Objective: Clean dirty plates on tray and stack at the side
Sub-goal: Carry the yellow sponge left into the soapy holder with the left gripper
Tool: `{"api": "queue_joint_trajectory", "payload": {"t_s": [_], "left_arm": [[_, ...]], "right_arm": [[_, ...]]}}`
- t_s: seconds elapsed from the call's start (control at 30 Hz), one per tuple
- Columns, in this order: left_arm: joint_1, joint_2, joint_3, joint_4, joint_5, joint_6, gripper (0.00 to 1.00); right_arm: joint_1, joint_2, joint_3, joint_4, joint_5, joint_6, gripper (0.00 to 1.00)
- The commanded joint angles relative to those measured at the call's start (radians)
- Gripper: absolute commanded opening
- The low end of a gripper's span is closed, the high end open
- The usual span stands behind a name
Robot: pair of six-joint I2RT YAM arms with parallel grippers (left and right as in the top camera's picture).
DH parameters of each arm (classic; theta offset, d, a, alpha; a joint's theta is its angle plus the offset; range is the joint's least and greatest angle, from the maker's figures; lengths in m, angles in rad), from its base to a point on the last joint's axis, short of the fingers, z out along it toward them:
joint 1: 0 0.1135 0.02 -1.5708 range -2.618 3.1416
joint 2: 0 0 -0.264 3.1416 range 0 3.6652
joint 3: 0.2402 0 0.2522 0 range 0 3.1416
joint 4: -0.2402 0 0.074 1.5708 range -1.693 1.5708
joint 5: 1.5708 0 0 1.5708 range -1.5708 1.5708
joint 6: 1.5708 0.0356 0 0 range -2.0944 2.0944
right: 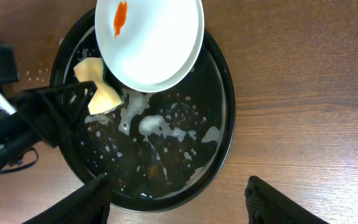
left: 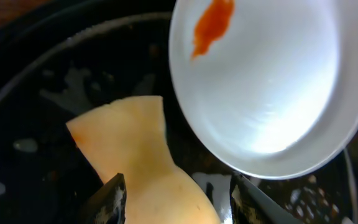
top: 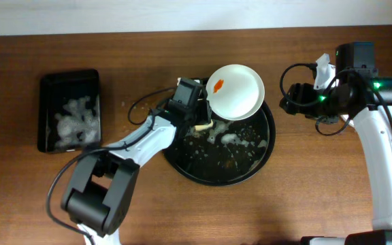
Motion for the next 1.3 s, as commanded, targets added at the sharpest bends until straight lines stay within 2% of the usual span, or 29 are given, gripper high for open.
{"api": "queue_joint_trajectory", "payload": {"t_s": [0.0,0.03,0.13,0.23,0.47,0.57,0.67,0.8,0.87,1.07,1.27], "left_arm": [[-0.013,0.055,0.018,-0.003,-0.044,-0.020,0.51],[-0.013,0.057,0.018,-0.006,-0.044,-0.020,0.51],[-0.013,0.059,0.018,-0.037,-0.051,-0.019,0.40],[-0.018,0.063,0.017,-0.097,-0.108,-0.010,0.39],[-0.057,0.109,0.017,-0.109,-0.111,0.015,0.35],[-0.054,0.109,0.029,-0.114,-0.118,0.015,0.20],[-0.049,0.109,0.040,-0.138,-0.134,0.015,0.01],[-0.040,0.103,0.079,-0.203,-0.134,0.050,0.00],[-0.040,0.087,0.135,-0.275,-0.134,0.091,0.00],[-0.028,-0.013,0.302,-0.480,-0.204,0.105,0.00],[0.021,-0.038,0.298,-0.560,-0.204,0.105,0.00]], "right_arm": [[0.000,0.006,0.002,-0.002,0.016,0.007,0.70],[0.000,0.006,0.002,-0.002,0.016,0.007,0.70],[0.000,0.006,0.002,-0.002,0.016,0.007,0.70],[0.000,0.006,0.002,-0.003,0.016,0.007,0.70],[0.000,0.006,0.002,-0.008,0.016,0.008,0.69],[0.000,0.006,0.002,-0.009,0.016,0.008,0.69],[0.000,0.006,0.002,-0.010,0.016,0.008,0.69],[0.000,0.006,0.002,-0.008,0.016,0.007,0.69],[0.000,0.006,0.002,-0.008,0.016,0.007,0.69],[0.000,0.006,0.002,-0.009,0.016,0.007,0.69],[0.000,0.006,0.002,-0.008,0.016,0.007,0.69]]}}
